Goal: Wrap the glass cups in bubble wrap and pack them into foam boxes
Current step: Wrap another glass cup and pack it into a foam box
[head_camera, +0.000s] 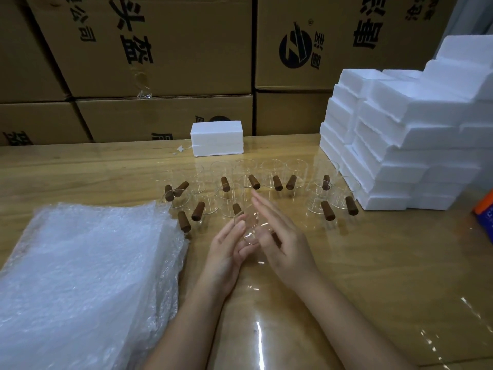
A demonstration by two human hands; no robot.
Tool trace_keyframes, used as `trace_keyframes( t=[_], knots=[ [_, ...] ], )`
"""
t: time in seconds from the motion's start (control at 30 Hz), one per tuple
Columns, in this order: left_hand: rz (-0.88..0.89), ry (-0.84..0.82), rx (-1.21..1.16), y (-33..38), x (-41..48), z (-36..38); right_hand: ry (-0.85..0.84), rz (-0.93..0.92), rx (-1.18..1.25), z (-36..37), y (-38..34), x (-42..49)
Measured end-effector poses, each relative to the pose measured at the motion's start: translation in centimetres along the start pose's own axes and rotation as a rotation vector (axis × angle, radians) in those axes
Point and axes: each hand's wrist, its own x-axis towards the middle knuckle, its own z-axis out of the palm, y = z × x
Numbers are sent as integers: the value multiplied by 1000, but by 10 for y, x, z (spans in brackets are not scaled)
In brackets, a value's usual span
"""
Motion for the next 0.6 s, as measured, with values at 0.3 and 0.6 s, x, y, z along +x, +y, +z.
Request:
trace_keyframes(
  t=[0.3, 0.6],
  knots=[
    [-5, 62, -40, 0, -2, 0, -141, 429, 193, -8, 12, 1],
    [62, 191, -219, 3, 1, -6, -133, 287, 96, 0, 8, -9]
  ],
)
